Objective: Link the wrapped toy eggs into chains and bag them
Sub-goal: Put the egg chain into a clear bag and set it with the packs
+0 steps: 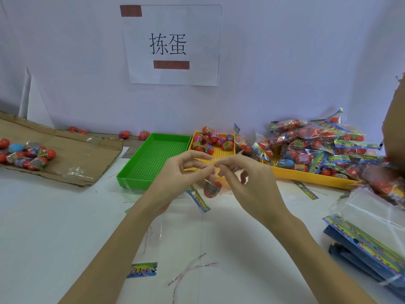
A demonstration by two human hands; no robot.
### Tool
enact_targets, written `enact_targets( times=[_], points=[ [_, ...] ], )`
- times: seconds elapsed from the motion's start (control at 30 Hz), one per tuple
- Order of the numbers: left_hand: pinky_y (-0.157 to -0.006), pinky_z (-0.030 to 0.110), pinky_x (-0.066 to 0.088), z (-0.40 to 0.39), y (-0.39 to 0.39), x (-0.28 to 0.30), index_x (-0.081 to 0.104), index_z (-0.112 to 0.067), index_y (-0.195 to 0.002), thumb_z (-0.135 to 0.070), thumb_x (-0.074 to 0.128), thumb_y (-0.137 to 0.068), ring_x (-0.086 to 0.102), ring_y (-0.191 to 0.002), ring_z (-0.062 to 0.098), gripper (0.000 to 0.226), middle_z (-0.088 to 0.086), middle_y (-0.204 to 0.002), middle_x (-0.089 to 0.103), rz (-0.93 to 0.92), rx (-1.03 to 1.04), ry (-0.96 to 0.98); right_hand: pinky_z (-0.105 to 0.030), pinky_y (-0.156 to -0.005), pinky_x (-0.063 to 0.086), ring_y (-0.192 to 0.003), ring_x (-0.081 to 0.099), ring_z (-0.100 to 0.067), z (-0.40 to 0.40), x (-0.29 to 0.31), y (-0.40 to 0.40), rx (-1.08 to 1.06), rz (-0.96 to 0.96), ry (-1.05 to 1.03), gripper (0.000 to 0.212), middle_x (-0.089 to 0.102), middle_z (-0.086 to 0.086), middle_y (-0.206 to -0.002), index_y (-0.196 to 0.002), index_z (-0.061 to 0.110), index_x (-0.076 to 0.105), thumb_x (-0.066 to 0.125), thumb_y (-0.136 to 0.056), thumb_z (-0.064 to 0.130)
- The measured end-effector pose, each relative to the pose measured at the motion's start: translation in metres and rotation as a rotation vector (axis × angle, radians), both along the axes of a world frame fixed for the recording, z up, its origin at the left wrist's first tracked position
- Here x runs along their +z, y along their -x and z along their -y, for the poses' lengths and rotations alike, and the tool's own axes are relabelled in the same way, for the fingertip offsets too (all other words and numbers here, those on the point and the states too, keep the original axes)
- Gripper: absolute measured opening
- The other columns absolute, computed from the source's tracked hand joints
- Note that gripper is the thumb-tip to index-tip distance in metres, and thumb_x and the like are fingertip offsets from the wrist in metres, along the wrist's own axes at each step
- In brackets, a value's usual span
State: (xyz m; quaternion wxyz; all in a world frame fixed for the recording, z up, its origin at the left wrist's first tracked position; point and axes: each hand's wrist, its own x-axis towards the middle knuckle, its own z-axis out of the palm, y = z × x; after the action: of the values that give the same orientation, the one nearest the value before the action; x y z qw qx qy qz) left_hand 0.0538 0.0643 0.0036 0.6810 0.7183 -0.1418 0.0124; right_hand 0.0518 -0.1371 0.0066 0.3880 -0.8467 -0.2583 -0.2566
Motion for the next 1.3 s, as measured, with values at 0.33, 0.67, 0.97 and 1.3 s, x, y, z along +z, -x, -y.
enact_targets(
  times=[0.33,0.67,0.97,1.3],
  points=[
    [-0.069,0.024,0.058,0.003,-0.001,-0.003,0.081,-0.015,-0.105,-0.017,0.077,-0.094,0.072,-0.075,0.019,0.012,0.014,-0.090,0.077,0.016,-0.008,-0.147,-0.017,-0.071,0.049,-0.089,0.060,-0.004,0.010,0.006,-0.002,0.008,-0.060,0.080,0.016,0.064,0.016,-0.091,-0.094,0.022,0.078,0.064,-0.099,0.019],
    [-0.092,0.040,0.060,0.001,-0.001,-0.006,0.074,-0.019,-0.119,-0.017,0.088,-0.085,0.077,-0.104,0.028,0.037,0.007,-0.110,0.080,-0.073,-0.195,-0.124,-0.034,-0.070,0.051,-0.080,0.066,-0.017,-0.001,0.010,0.002,0.157,-0.105,-0.092,0.019,0.070,0.014,-0.077,-0.096,0.021,0.073,0.057,-0.104,0.015],
    [-0.077,0.036,0.061,-0.007,-0.011,-0.012,0.078,-0.021,-0.109,-0.021,0.084,-0.089,0.074,-0.078,0.023,0.021,0.000,-0.089,0.082,0.055,0.081,-0.164,-0.025,-0.076,0.057,-0.091,0.069,-0.012,-0.009,0.014,-0.041,-0.028,-0.128,-0.368,0.020,0.071,0.013,-0.089,-0.105,0.015,0.071,0.051,-0.107,0.014],
    [-0.073,0.032,0.060,-0.014,-0.015,-0.017,0.075,-0.018,-0.110,-0.019,0.083,-0.090,0.076,-0.088,0.036,0.022,0.002,-0.093,0.082,0.041,0.085,-0.126,-0.044,-0.113,0.045,-0.134,0.053,-0.024,-0.042,-0.013,-0.143,-0.033,-0.349,0.382,0.045,0.057,-0.004,-0.147,-0.143,0.021,0.058,0.061,-0.099,0.011]
  ],
)
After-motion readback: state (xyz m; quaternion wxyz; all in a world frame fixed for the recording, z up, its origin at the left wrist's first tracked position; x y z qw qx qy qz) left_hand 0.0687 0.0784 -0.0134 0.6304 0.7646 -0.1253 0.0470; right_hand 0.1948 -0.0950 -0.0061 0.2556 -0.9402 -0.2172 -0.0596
